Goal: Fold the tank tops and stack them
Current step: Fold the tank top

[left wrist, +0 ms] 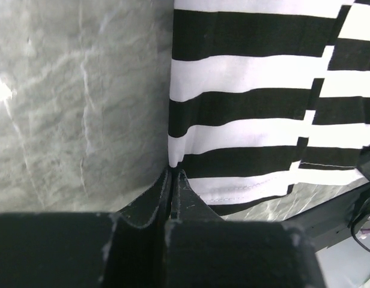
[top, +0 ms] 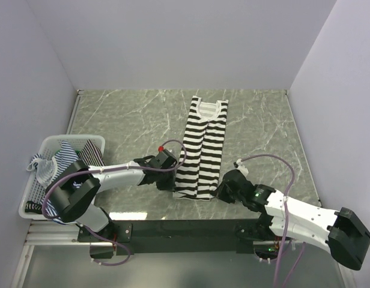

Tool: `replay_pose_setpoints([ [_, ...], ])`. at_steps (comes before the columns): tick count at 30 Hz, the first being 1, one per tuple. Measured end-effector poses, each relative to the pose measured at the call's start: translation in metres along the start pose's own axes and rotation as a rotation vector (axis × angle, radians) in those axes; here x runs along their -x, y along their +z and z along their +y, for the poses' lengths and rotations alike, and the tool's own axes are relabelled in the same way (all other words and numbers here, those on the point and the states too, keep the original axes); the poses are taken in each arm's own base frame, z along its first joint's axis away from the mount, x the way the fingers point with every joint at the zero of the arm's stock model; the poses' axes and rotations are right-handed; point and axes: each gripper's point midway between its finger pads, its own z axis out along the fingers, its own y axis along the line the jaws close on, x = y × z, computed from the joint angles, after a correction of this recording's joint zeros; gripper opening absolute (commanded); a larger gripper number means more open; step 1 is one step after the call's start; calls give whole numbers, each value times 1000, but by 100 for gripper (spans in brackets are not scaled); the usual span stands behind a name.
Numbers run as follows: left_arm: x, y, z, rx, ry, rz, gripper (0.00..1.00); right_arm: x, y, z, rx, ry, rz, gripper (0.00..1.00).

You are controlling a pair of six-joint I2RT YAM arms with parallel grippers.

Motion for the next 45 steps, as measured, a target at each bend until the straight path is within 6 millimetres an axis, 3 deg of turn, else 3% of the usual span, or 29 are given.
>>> replay_pose_setpoints([
  [8, -26, -8, 2, 16, -3, 30, 1, -18, -13, 6, 40, -19, 56, 0],
  [16, -76, -28, 10, 41, 11, 110, 1, -76, -39, 10, 60, -115, 192, 0],
  [18, -82, -33, 11, 47, 16, 122, 1, -79, -45, 12, 56, -111, 197, 0],
  [21, -79, -38, 12, 72, 22, 123, 1, -68, -51, 20, 54, -90, 159, 0],
  [24, -62, -42, -1, 70, 31, 103, 1, -43, -54, 35, 62, -51, 96, 0],
  [27, -27, -43, -20, 41, 24, 52, 1, -9, -52, 45, 59, -17, 23, 0],
  [33, 44, -39, -38, 11, 0, -28, 1, 46, -34, 41, -12, 5, -67, 0],
  [45, 150, 4, -54, -1, -37, -67, 1, 140, 8, 45, -86, -11, -131, 0],
])
